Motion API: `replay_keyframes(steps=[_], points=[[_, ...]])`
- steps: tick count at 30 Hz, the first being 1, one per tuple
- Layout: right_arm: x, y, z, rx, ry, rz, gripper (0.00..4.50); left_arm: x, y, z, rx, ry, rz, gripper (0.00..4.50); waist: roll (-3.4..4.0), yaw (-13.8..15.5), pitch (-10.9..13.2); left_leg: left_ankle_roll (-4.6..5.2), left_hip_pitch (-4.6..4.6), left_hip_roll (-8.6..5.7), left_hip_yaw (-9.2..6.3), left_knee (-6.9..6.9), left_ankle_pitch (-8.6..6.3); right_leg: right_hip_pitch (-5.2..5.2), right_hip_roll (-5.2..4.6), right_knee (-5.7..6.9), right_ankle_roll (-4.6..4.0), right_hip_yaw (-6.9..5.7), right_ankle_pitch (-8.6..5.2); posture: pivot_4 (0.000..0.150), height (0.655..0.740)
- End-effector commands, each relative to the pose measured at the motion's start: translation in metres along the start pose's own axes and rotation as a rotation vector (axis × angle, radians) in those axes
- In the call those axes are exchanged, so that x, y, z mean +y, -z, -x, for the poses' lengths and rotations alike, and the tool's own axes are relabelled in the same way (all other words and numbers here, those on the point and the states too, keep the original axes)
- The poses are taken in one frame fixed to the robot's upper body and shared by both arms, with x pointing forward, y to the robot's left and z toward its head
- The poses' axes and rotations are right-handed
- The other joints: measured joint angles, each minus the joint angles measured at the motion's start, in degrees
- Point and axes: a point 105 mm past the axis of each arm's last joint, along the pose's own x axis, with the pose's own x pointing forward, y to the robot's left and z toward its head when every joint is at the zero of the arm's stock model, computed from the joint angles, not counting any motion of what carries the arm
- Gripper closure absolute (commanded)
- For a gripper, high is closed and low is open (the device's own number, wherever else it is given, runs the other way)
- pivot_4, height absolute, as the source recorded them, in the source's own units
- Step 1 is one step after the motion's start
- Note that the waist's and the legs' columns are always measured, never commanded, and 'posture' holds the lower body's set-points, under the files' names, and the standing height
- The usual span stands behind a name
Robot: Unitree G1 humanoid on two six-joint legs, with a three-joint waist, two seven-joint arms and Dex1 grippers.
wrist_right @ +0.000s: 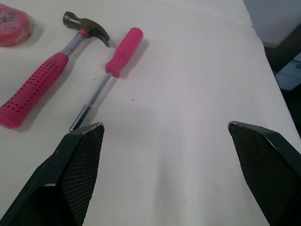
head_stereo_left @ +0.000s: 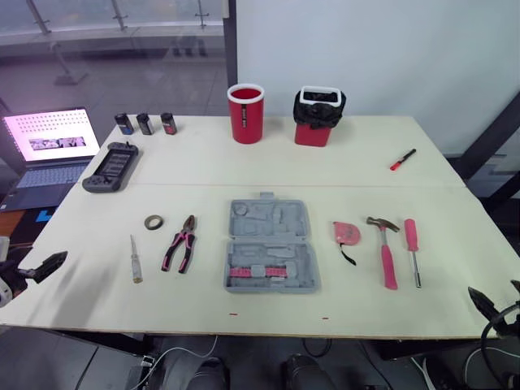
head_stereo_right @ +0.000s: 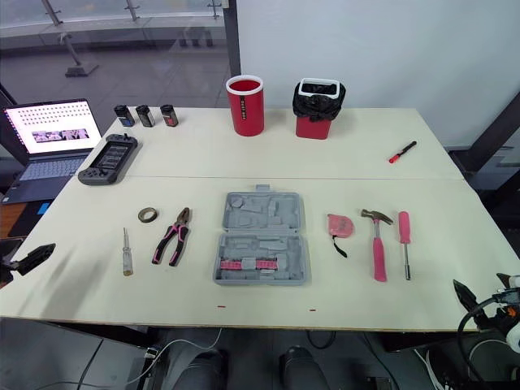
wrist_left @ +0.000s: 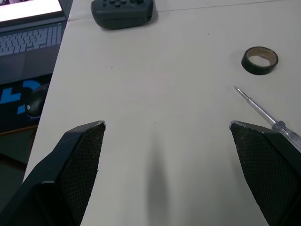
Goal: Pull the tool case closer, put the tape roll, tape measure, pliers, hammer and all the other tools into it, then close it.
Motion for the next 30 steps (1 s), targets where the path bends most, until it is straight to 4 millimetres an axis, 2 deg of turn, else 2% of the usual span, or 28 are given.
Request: replay_keyframes(steps=[1, 13, 14, 17, 19, 22, 24, 26, 27, 28, 30], points=[[-0.005, -0.008, 0.000, -0.016, 0.008, 0.035, 0.00, 0.002, -0.004, 0.003, -0.002, -0.014, -0.044, 0.05, 0.00, 0.0, 0.0, 0.00, 0.00, 0.00, 0.00, 0.00, 0.00, 0.00, 0.00, 0.00, 0.00, 0.00, 0.00, 0.150, 0.7387], [-0.007, -0.009, -0.007, -0.016, 0.020, 0.035, 0.00, 0.000, -0.002, -0.001, -0.029, -0.043, -0.036, 0.05, 0.00, 0.0, 0.0, 0.01, 0.01, 0.00, 0.02, 0.01, 0.00, 0.03, -0.01, 0.00, 0.01, 0.01, 0.00, 0.150, 0.7387], [-0.005, -0.013, -0.009, -0.021, 0.013, 0.037, 0.00, -0.006, -0.004, -0.006, -0.040, -0.026, -0.037, 0.05, 0.00, 0.0, 0.0, 0.01, 0.01, 0.00, 0.02, 0.00, 0.00, 0.02, -0.01, 0.00, 0.01, 0.01, 0.00, 0.150, 0.7387], [0.013, -0.040, -0.028, -0.083, -0.034, 0.031, 0.00, -0.046, -0.014, -0.033, -0.104, 0.092, -0.005, 0.05, 0.07, 0.1, 0.0, 0.01, 0.01, -0.01, 0.02, 0.04, 0.01, 0.05, -0.03, 0.01, 0.02, 0.01, 0.02, 0.150, 0.7387], [0.020, -0.052, -0.039, -0.100, -0.041, 0.033, 0.00, -0.062, -0.016, -0.045, -0.119, 0.124, 0.014, 0.05, 0.07, 0.1, 0.0, 0.14, 0.02, -0.02, 0.05, 0.10, 0.12, 0.10, -0.02, 0.01, 0.10, 0.02, 0.16, 0.150, 0.7387], [0.049, -0.084, -0.058, -0.170, -0.114, 0.042, 0.00, -0.102, -0.019, -0.070, -0.149, 0.222, 0.046, 0.05, 0.08, 0.0, 0.0, 0.24, 0.03, -0.03, 0.08, 0.11, 0.26, 0.10, 0.00, 0.01, 0.17, 0.04, 0.30, 0.150, 0.7387], [0.062, -0.095, -0.063, -0.184, -0.147, 0.059, 0.57, -0.114, -0.021, -0.077, -0.158, 0.260, 0.059, 0.00, 0.07, 0.0, 0.0, 0.25, 0.03, -0.02, 0.08, 0.12, 0.28, 0.09, 0.03, 0.01, 0.14, 0.05, 0.36, 0.150, 0.7387], [0.112, -0.123, -0.079, -0.234, -0.320, 0.123, 1.29, -0.163, -0.031, -0.094, -0.177, 0.426, 0.058, 0.54, 0.07, -0.1, 0.0, 0.25, -0.02, -0.02, 0.06, 0.11, 0.28, 0.05, 0.06, 0.02, 0.22, 0.04, 0.39, 0.150, 0.7387], [0.138, -0.134, -0.086, -0.249, -0.409, 0.153, 1.83, -0.182, -0.033, -0.100, -0.171, 0.492, 0.040, 0.88, 0.09, -0.1, 0.0, 0.25, -0.04, -0.02, 0.08, 0.10, 0.28, 0.02, 0.05, 0.02, 0.31, 0.04, 0.44, 0.150, 0.7387], [0.159, -0.142, -0.091, -0.261, -0.480, 0.187, 2.35, -0.195, -0.034, -0.104, -0.159, 0.535, 0.012, 1.39, 0.09, -0.1, 0.0, 0.25, -0.05, -0.04, 0.12, 0.12, 0.29, 0.00, 0.05, 0.02, 0.38, 0.06, 0.49, 0.150, 0.7387], [0.184, -0.149, -0.101, -0.264, -0.557, 0.226, 3.36, -0.201, -0.034, -0.109, -0.144, 0.559, -0.017, 2.41, 0.05, 0.0, 0.0, 0.27, -0.06, -0.05, 0.12, 0.17, 0.35, 0.00, 0.07, 0.02, 0.44, 0.06, 0.59, 0.150, 0.7387]])
